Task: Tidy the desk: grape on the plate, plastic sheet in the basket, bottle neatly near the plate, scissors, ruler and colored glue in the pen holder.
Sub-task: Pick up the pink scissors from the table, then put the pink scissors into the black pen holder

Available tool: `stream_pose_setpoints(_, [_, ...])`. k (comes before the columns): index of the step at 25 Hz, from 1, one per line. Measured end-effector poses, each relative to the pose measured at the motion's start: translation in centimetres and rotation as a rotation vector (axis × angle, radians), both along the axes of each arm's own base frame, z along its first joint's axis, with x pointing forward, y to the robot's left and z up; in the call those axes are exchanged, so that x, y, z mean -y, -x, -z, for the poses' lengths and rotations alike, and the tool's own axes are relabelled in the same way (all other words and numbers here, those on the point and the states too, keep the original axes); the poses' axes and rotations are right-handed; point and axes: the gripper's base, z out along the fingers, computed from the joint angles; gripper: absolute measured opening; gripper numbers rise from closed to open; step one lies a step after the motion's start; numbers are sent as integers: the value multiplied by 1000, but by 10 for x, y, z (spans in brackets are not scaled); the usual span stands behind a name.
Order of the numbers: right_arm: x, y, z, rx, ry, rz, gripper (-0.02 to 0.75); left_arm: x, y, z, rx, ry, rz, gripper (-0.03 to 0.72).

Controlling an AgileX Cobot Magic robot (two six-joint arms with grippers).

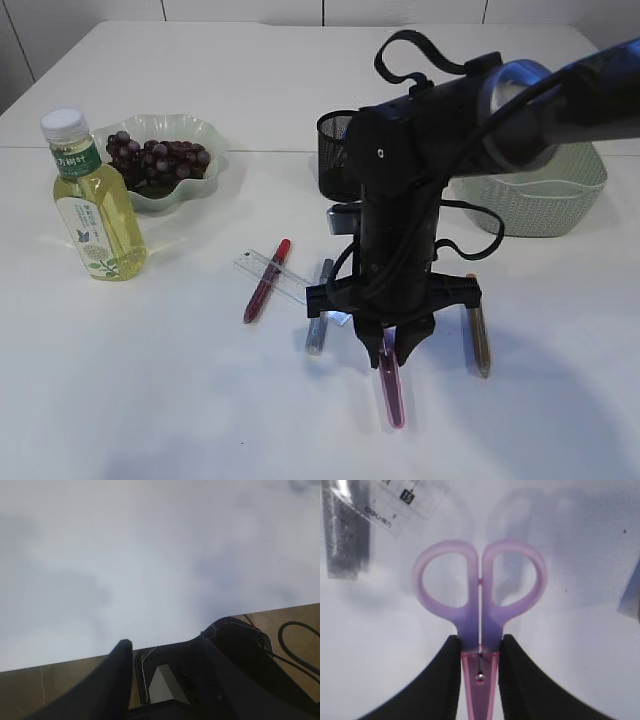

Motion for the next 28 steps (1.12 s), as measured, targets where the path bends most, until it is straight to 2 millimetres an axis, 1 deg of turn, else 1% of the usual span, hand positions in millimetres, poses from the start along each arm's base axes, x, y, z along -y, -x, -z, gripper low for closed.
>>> stream_pose_setpoints(10, [6, 2, -37, 110, -22, -130, 209, 0, 0, 0, 0, 0, 0, 309])
stream_pose_setpoints(14, [4, 3, -49, 186, -33, -167, 209, 0, 0, 0, 0, 0, 0, 309])
stream_pose_setpoints(18, [3, 10, -62, 295, -74, -199, 209, 0, 0, 0, 0, 0, 0, 309])
stream_pose_setpoints(21, [9, 15, -72, 387, -103, -214, 208, 0, 0, 0, 0, 0, 0, 309])
stream_pose_setpoints(23, [12, 18, -83, 465, -124, -230, 208, 0, 0, 0, 0, 0, 0, 309])
stream_pose_setpoints(28, [14, 15, -106, 650, -164, -277, 209, 0, 0, 0, 0, 0, 0, 309])
